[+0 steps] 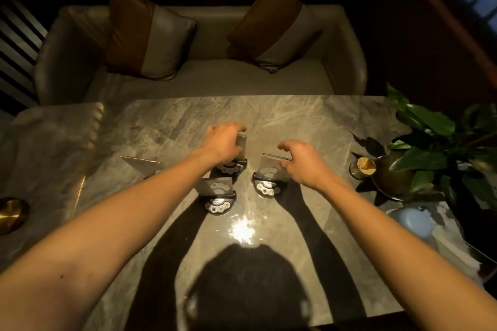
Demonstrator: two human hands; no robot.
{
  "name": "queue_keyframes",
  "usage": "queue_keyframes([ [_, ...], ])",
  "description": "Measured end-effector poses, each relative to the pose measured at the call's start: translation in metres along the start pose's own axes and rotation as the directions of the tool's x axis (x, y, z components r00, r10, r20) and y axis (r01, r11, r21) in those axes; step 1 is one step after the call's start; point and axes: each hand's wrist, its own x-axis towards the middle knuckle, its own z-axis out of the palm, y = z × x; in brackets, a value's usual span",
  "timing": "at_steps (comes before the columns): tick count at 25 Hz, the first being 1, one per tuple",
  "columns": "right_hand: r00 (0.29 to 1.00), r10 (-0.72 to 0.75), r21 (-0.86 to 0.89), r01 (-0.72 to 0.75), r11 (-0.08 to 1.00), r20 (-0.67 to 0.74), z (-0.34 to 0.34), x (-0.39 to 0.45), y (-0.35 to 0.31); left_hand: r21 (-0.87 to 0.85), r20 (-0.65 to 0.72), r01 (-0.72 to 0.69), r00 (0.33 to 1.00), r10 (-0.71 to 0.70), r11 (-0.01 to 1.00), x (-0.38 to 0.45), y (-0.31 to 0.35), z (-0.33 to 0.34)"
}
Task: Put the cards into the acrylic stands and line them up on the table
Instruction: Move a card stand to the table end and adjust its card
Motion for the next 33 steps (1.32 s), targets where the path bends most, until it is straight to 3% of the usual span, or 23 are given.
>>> queue_keyframes([
  [6, 0.994, -0.070, 0.011, 0.069, 0.998, 0.078, 0.001, -0.002, 0.034, 0.026, -0.072, 0.106, 0.992, -0.104, 0.994, 0.007, -0.006, 0.008],
  [10, 0.993, -0.104, 0.023, 0.103, 0.994, 0.059, 0.005, -0.001, 0.038, 0.025, -0.039, 0.136, 0.990, -0.135, 0.990, 0.006, -0.003, 0.002],
  [16, 0.999, -0.048, 0.100, 0.048, 0.994, -0.004, 0.014, -0.001, 0.038, -0.042, 0.063, -0.224, 0.972, 0.226, 0.974, 0.009, 0.034, 0.010],
  [22, 0.986, 0.156, 0.373, -0.123, 0.919, -0.059, 0.026, -0.007, 0.047, -0.064, 0.030, -0.210, 0.977, 0.212, 0.976, 0.012, 0.039, 0.026],
  [26, 0.975, 0.208, 0.457, -0.151, 0.876, -0.077, 0.026, -0.009, 0.048, -0.034, 0.022, -0.246, 0.969, 0.247, 0.969, 0.015, 0.039, 0.023],
  [30, 0.962, 0.248, 0.531, -0.151, 0.834, -0.117, 0.002, -0.009, 0.053, -0.253, -0.009, -0.223, 0.974, 0.228, 0.941, 0.015, 0.052, 0.008],
  [33, 0.960, 0.237, 0.586, -0.107, 0.804, -0.150, -0.036, -0.010, 0.053, -0.489, -0.027, -0.164, 0.985, 0.173, 0.857, 0.025, 0.067, -0.008],
])
